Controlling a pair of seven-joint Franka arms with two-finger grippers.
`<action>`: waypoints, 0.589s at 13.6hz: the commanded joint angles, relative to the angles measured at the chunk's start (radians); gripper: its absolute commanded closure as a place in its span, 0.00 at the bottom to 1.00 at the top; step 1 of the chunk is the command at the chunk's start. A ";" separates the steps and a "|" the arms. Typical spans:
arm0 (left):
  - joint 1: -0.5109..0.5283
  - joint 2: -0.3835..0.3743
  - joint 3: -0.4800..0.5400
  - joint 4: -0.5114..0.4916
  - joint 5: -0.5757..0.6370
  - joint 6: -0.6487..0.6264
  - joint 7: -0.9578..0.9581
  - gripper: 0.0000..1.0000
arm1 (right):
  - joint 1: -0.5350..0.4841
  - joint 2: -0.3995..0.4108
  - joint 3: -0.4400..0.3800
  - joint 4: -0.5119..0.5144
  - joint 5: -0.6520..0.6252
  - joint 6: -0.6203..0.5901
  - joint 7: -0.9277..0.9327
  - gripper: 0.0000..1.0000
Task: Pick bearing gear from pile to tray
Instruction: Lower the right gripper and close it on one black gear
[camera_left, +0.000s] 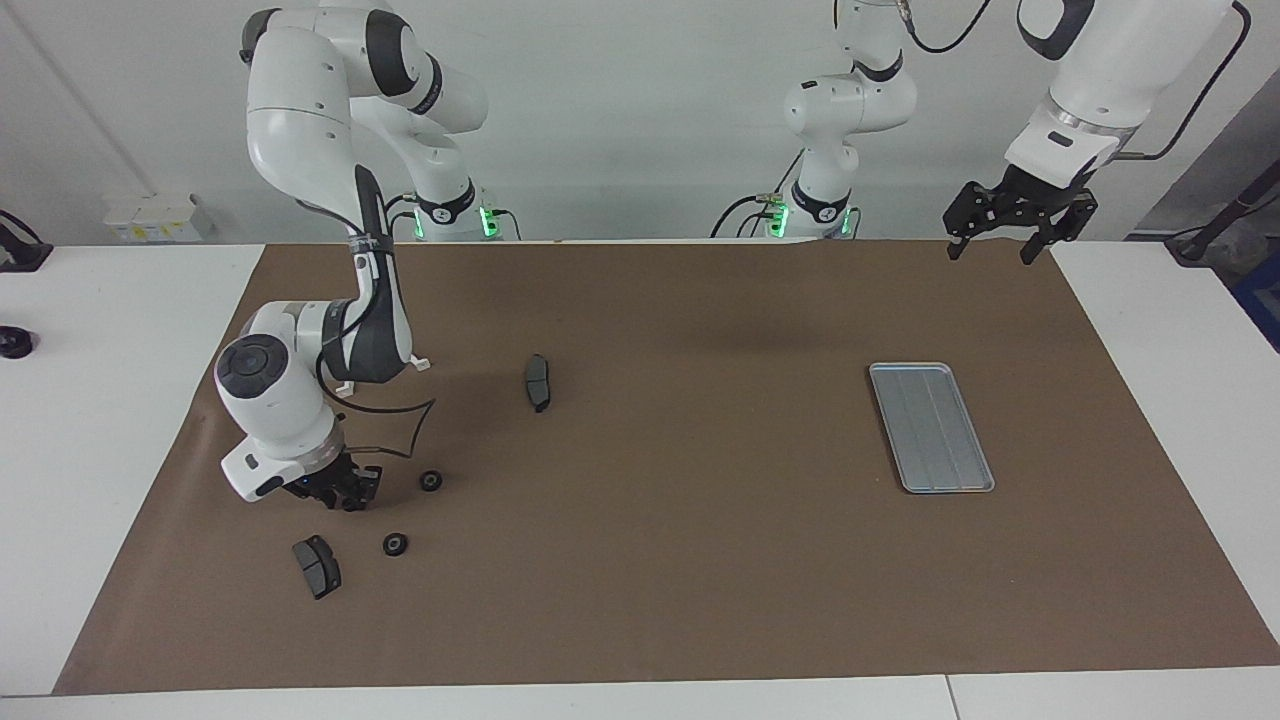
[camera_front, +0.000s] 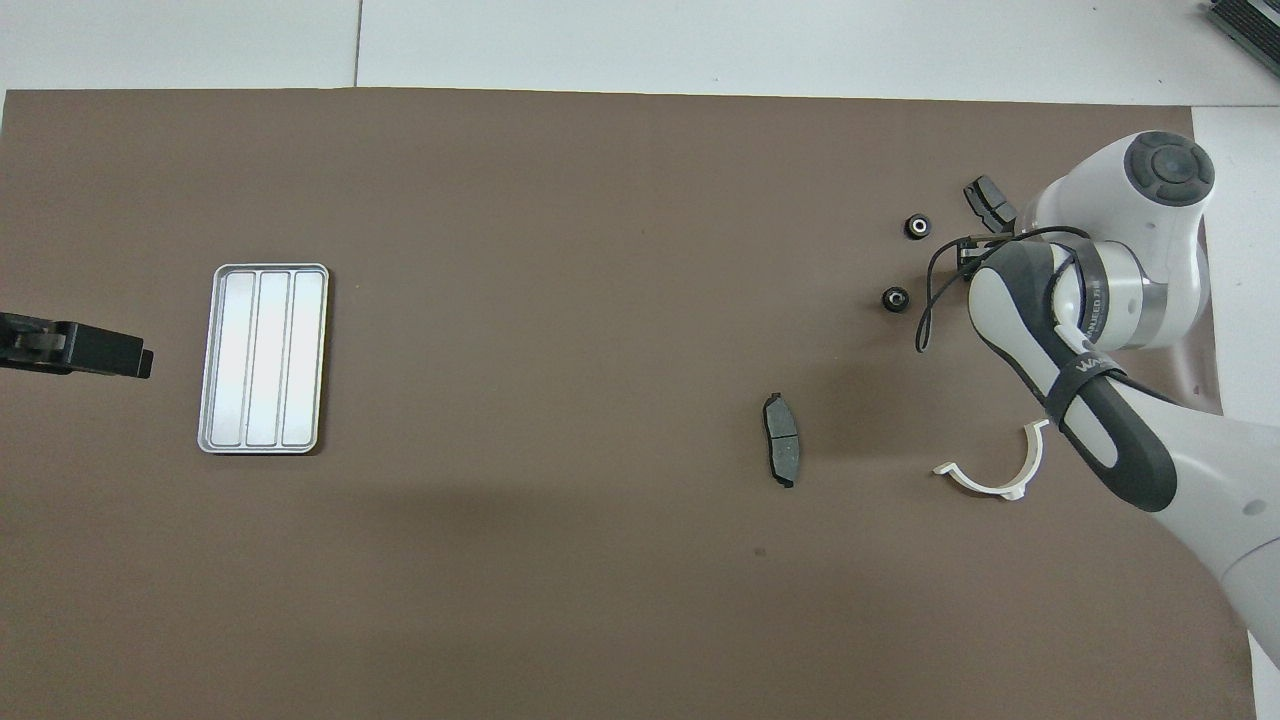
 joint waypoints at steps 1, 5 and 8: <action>-0.009 -0.035 0.007 -0.043 -0.010 0.028 0.011 0.00 | -0.003 -0.016 0.005 -0.017 0.002 -0.012 0.025 0.67; -0.009 -0.035 0.007 -0.043 -0.010 0.030 0.011 0.00 | -0.003 -0.015 0.005 -0.017 0.002 -0.011 0.027 0.75; -0.009 -0.041 0.007 -0.051 -0.010 0.028 0.011 0.00 | -0.003 -0.016 0.007 -0.017 0.002 -0.011 0.027 0.81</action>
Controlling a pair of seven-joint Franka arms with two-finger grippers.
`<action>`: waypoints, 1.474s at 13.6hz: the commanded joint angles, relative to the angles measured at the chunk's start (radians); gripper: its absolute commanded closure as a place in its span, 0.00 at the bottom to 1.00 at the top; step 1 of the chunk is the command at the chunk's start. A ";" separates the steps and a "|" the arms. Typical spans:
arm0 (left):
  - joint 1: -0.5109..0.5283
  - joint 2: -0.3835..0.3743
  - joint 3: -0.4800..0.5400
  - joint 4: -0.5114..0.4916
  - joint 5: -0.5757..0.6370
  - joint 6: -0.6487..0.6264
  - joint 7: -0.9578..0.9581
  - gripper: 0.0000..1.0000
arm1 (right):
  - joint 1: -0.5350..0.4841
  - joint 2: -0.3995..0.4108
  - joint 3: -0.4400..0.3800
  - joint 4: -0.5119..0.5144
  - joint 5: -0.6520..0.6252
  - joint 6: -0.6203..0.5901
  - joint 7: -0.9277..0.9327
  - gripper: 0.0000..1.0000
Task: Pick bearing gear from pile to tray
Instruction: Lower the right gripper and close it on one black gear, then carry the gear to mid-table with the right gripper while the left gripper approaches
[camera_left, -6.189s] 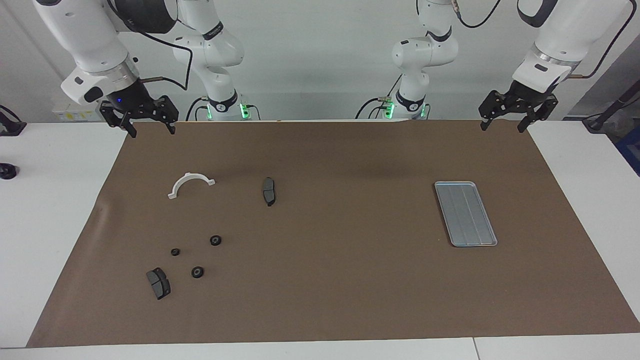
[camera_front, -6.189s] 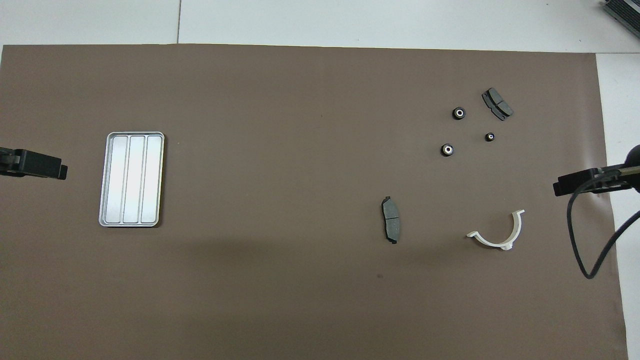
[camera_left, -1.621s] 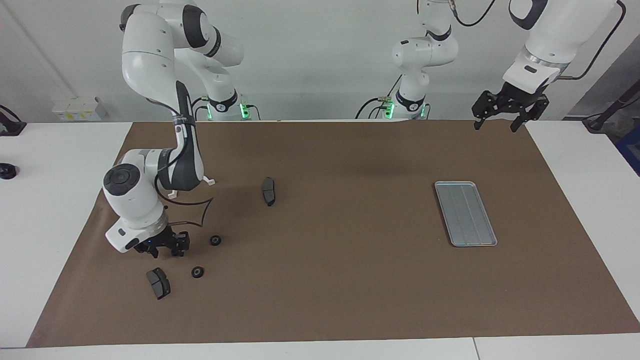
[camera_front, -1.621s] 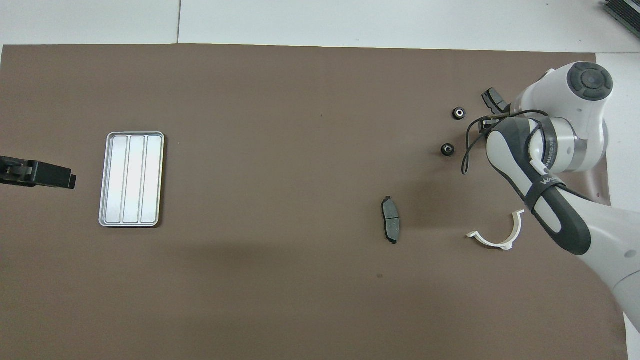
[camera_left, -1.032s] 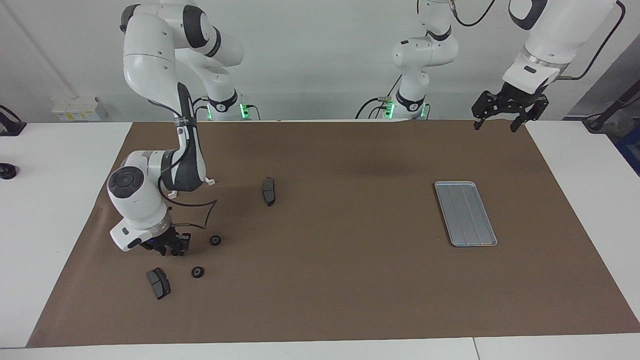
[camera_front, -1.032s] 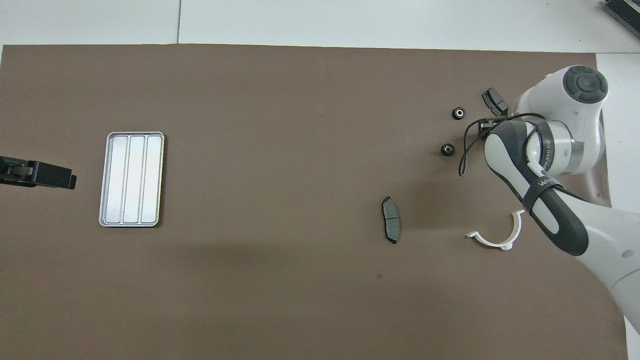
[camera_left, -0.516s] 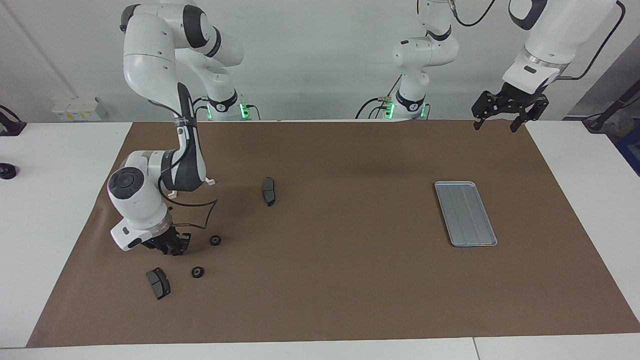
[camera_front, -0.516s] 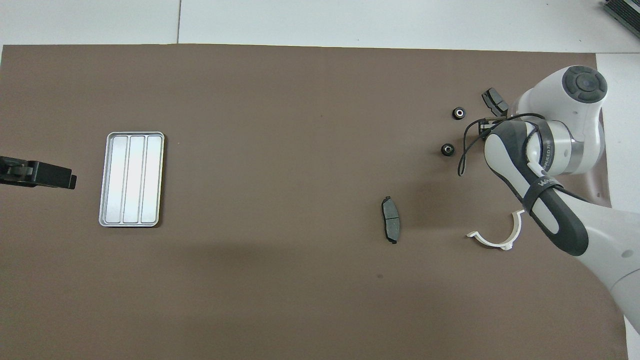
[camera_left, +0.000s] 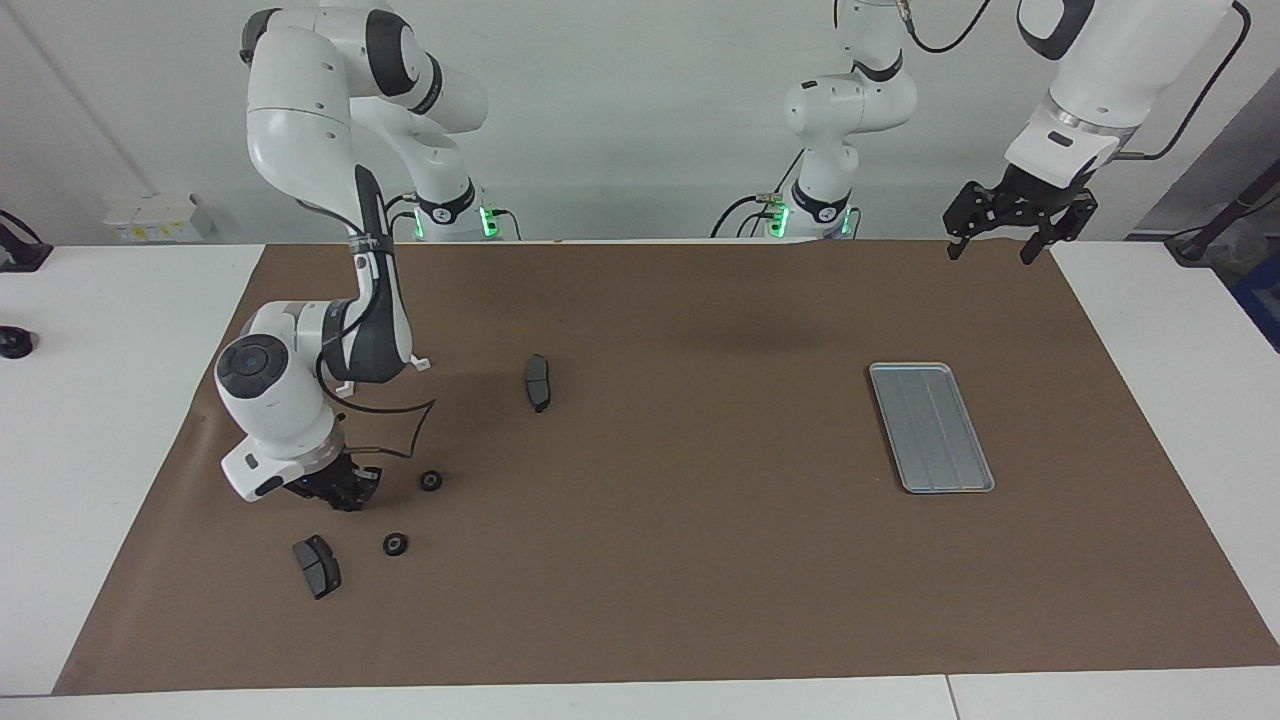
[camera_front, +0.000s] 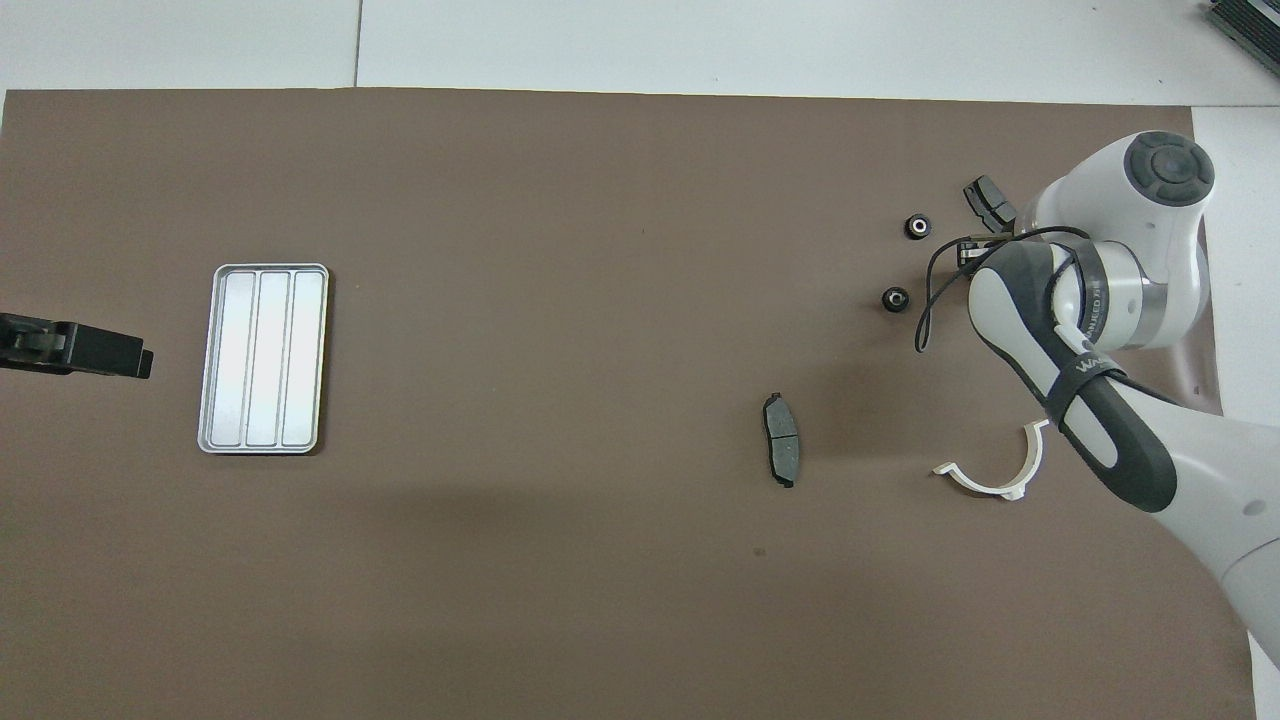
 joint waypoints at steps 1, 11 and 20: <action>-0.009 -0.041 0.005 -0.054 -0.010 0.029 0.011 0.00 | -0.003 -0.016 0.007 -0.016 0.001 -0.010 0.023 0.84; -0.009 -0.044 0.004 -0.066 -0.010 0.055 0.009 0.00 | 0.038 -0.063 0.120 0.020 -0.005 -0.010 0.024 0.95; -0.027 -0.043 -0.013 -0.075 -0.003 0.144 0.012 0.00 | 0.401 -0.059 0.120 0.059 -0.017 0.117 0.277 0.95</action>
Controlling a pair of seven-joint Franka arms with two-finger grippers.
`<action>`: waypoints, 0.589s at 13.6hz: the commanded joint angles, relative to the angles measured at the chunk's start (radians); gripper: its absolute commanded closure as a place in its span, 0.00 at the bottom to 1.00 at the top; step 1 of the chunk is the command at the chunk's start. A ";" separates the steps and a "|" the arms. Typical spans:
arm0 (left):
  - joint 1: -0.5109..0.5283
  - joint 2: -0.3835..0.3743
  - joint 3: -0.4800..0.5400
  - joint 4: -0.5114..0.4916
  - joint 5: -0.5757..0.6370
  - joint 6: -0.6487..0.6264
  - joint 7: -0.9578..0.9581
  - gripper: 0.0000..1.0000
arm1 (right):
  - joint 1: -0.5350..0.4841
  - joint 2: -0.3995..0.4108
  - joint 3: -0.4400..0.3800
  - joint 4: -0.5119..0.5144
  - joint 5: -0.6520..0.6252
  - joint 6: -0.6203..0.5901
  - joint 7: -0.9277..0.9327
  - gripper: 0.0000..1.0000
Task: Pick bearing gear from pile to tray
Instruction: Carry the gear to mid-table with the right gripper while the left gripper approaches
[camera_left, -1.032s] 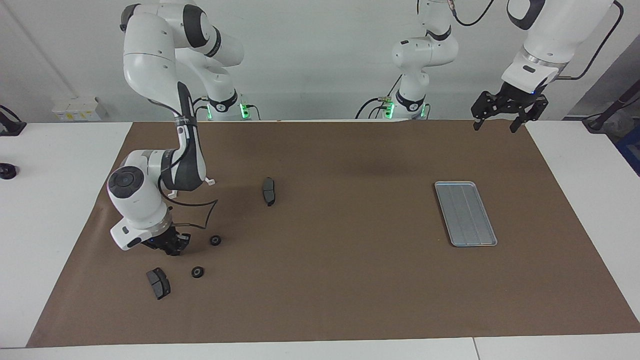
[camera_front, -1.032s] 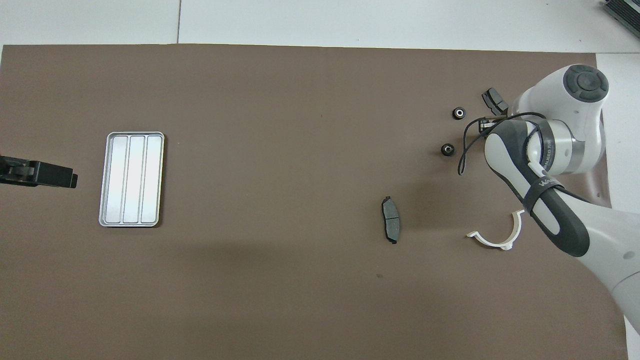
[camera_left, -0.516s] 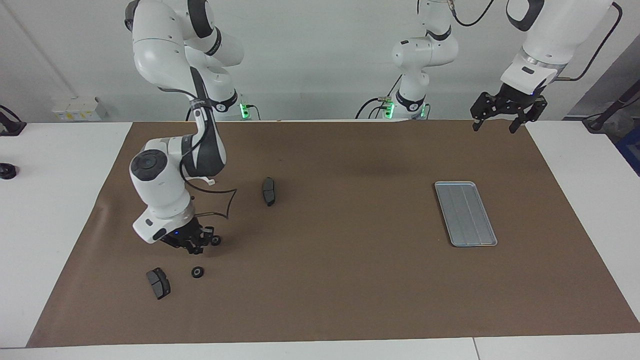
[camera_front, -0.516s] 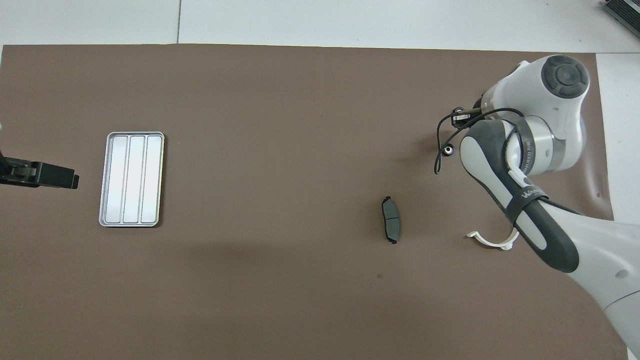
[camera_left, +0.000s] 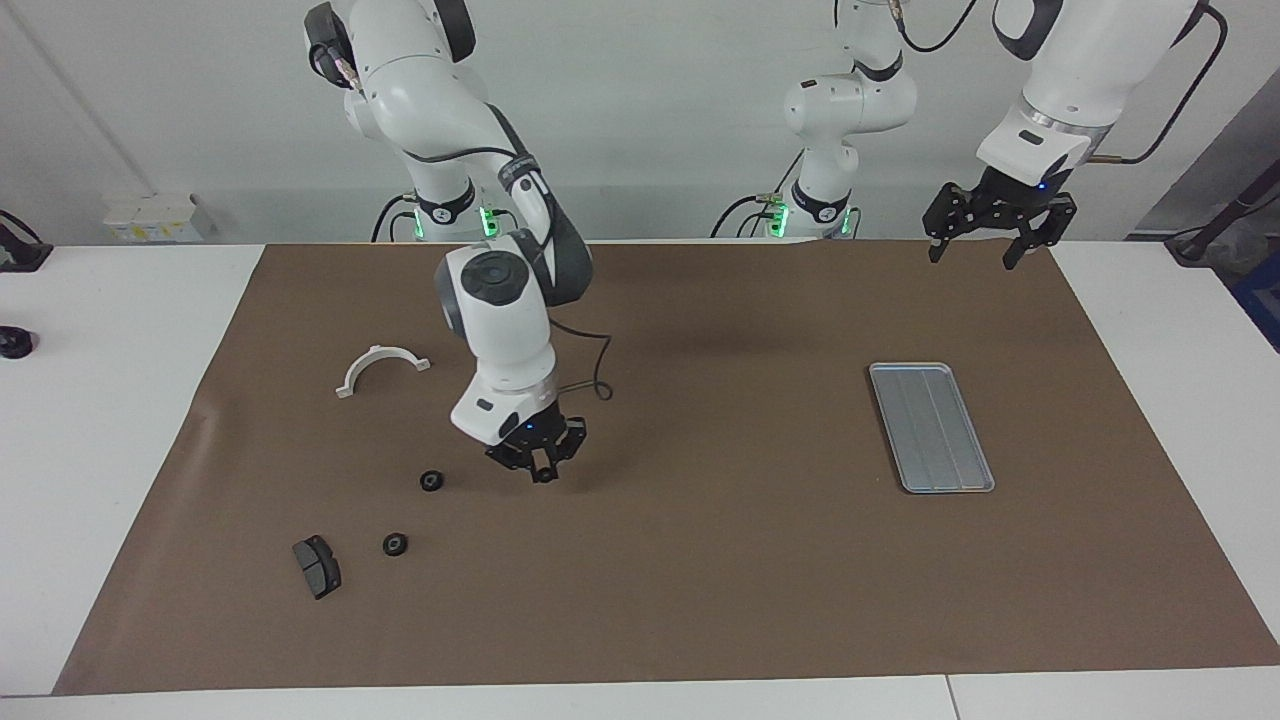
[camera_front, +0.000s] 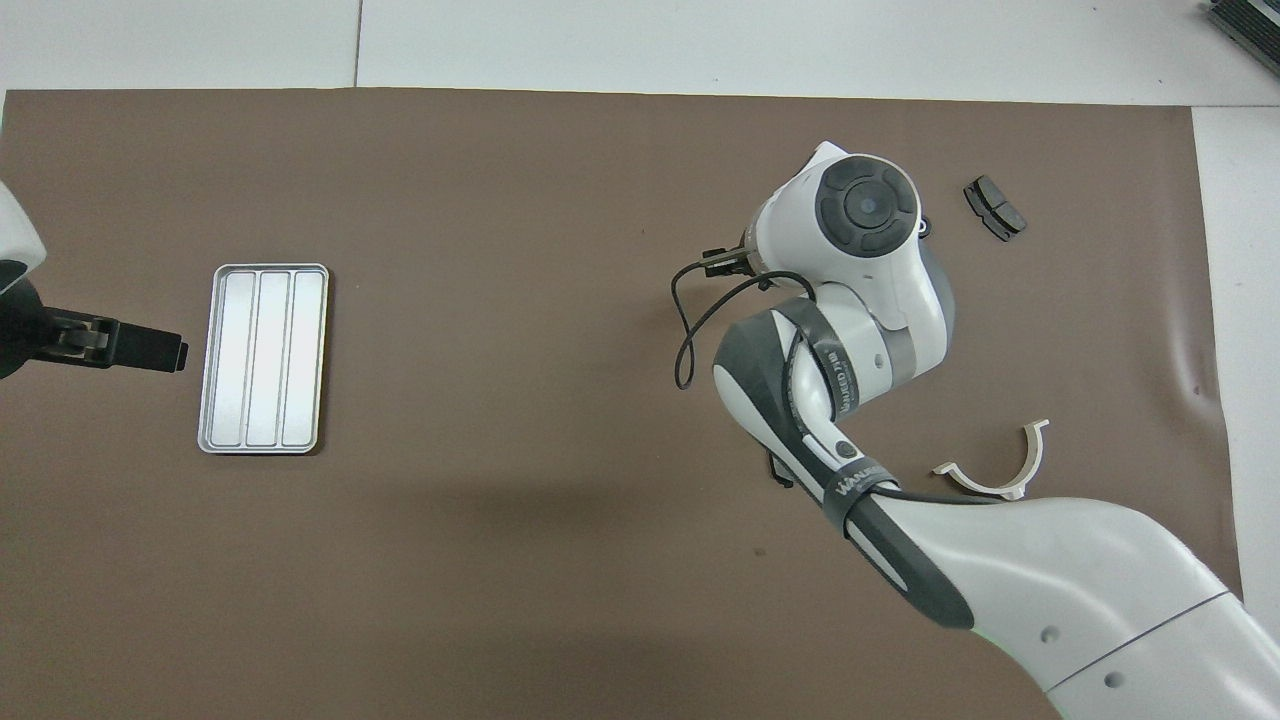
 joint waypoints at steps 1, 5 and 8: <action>-0.008 -0.032 0.009 -0.058 -0.002 0.074 0.008 0.00 | 0.083 0.000 -0.001 -0.001 -0.014 0.053 0.075 0.95; -0.010 -0.013 0.007 -0.105 -0.002 0.164 0.010 0.00 | 0.209 0.035 -0.002 -0.023 -0.017 0.227 0.123 0.95; -0.001 0.049 0.009 -0.105 -0.002 0.221 0.010 0.00 | 0.255 0.047 -0.001 -0.023 -0.023 0.267 0.119 0.95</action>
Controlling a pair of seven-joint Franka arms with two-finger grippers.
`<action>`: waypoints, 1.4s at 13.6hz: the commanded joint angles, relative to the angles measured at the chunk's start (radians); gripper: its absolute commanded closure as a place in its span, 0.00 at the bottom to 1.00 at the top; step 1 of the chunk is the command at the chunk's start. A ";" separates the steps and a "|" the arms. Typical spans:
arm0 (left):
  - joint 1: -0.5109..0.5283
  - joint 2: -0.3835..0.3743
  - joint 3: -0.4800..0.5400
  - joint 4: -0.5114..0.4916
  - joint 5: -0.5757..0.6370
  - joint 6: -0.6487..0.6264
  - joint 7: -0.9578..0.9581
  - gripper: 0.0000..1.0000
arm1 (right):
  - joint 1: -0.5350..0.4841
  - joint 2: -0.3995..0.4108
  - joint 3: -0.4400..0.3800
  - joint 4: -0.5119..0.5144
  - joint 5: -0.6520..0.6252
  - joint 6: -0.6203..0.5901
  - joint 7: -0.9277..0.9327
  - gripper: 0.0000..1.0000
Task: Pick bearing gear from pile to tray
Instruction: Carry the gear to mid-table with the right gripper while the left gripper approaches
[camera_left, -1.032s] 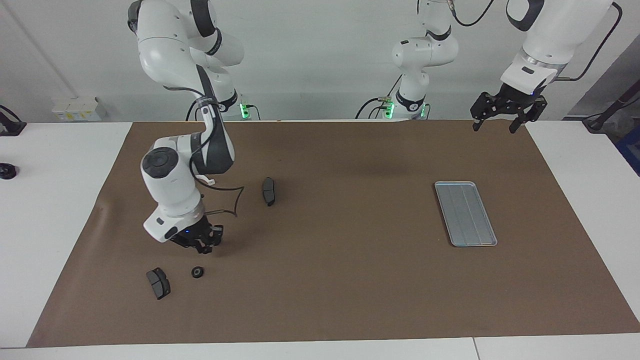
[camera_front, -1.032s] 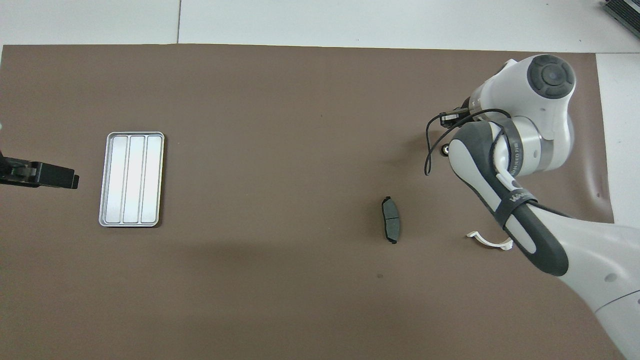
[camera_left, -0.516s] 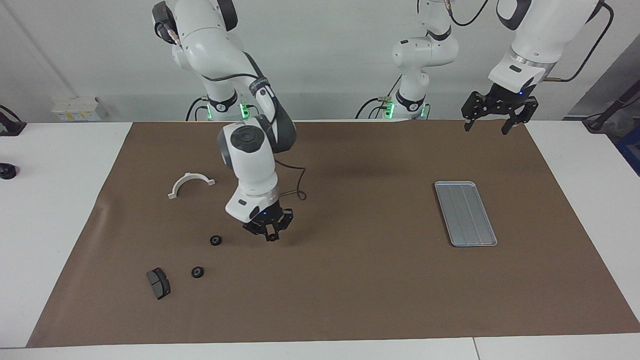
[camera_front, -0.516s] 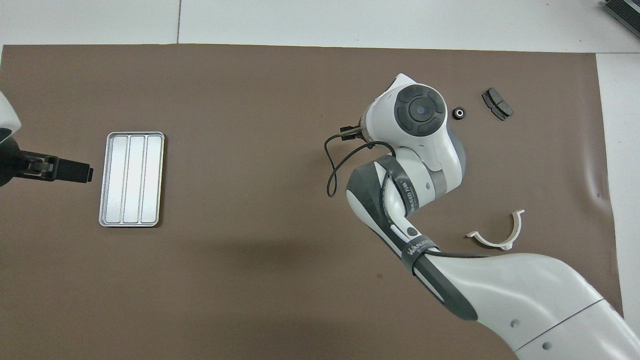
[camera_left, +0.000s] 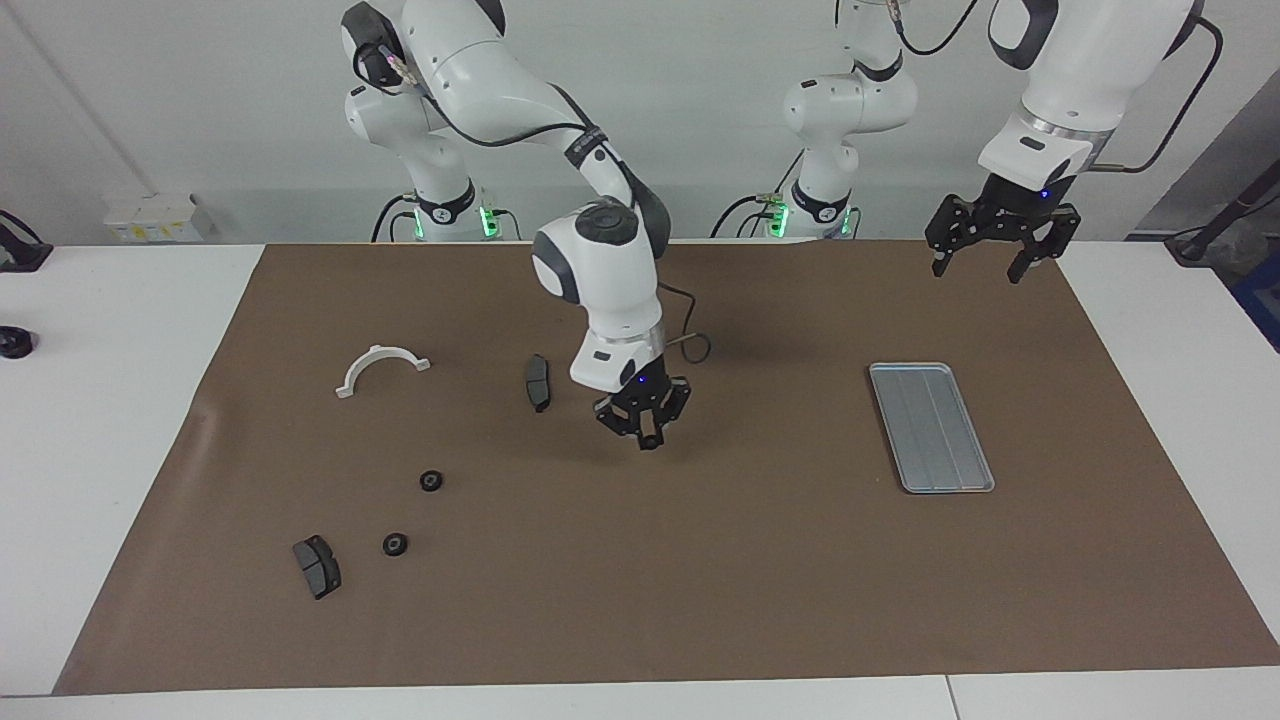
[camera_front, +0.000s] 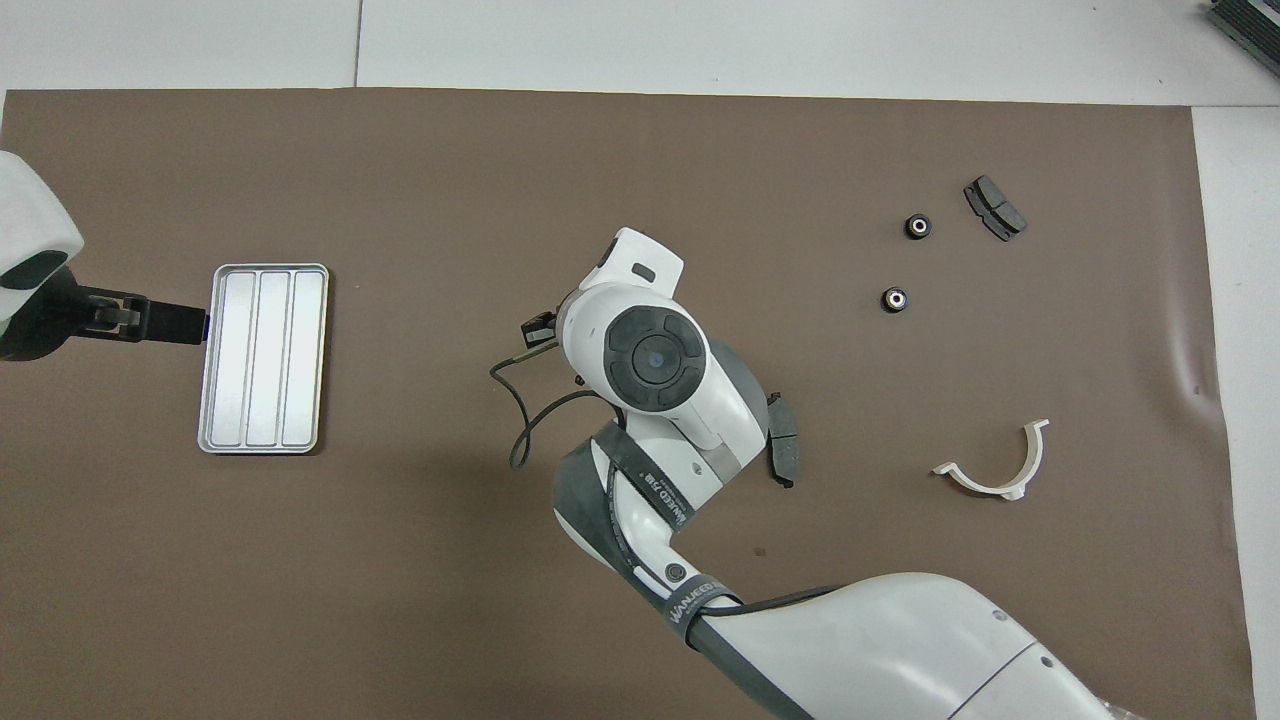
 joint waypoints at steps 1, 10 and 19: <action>0.002 0.045 0.008 -0.015 -0.003 0.055 0.010 0.00 | 0.031 0.011 -0.001 -0.011 -0.022 0.040 0.013 0.95; -0.010 0.137 0.006 -0.096 -0.008 0.233 -0.197 0.00 | 0.153 0.029 -0.001 -0.057 -0.021 -0.008 0.156 0.48; -0.201 0.156 0.009 -0.239 -0.003 0.425 -0.655 0.00 | 0.004 -0.018 -0.007 -0.037 -0.022 -0.132 0.138 0.32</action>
